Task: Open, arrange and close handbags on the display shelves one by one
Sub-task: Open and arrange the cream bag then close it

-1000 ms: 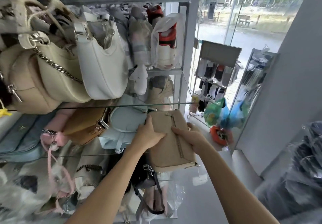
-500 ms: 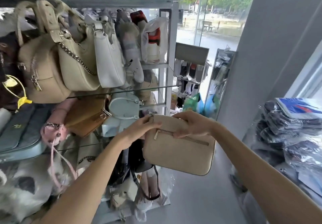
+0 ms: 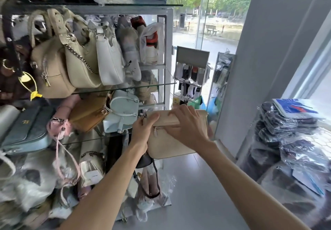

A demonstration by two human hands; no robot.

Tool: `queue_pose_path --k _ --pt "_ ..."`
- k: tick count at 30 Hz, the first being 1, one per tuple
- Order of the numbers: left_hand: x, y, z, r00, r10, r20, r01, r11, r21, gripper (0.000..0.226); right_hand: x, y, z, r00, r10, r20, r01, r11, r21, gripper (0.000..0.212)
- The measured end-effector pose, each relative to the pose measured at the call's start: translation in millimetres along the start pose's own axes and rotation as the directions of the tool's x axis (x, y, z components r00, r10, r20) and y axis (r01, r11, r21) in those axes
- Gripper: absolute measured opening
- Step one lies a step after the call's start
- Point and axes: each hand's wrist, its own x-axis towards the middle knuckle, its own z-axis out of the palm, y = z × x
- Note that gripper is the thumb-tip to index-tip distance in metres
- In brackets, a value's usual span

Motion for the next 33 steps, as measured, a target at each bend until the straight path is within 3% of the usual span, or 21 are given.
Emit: queue_pose_path --k 2,7,12,17,22,27,33 --pt "-2.6 0.2 7.9 0.999 0.01 -0.032 -0.011 0.999 -0.03 0.025 -10.9 -12.5 3.2 0.997 -0.047 -0.064 0.046 0.999 -0.017 0.032" --pt "-6.8 -1.0 22.8 0.997 0.005 -0.082 -0.013 0.995 -0.101 0.015 -8.7 -25.8 3.9 0.951 0.216 0.221 -0.23 0.972 0.04 0.058" --pt "-8.5 -3.6 25.8 0.995 0.025 -0.096 -0.037 0.991 -0.127 0.018 1.5 -30.4 -7.2 0.929 0.133 0.346 -0.14 0.99 -0.004 0.038" --pt "-5.8 1.0 23.7 0.993 0.027 -0.113 -0.039 0.994 -0.104 0.02 4.4 -30.2 -16.8 0.934 0.1 0.344 -0.086 0.995 -0.056 0.036" --pt "-5.6 9.2 7.0 0.996 0.079 -0.043 -0.082 0.994 -0.068 0.029 6.7 -18.8 -26.7 0.931 0.075 0.358 -0.085 0.996 0.011 0.024" --pt "-6.9 15.1 -5.7 0.992 0.112 -0.062 -0.115 0.992 -0.052 0.007 8.5 2.4 -28.0 0.943 0.088 0.322 -0.102 0.994 0.027 0.03" --pt "-3.2 18.2 -14.3 0.992 0.109 -0.068 -0.111 0.993 -0.029 0.009 14.6 10.3 -21.0 0.953 0.091 0.288 -0.121 0.989 0.088 0.042"
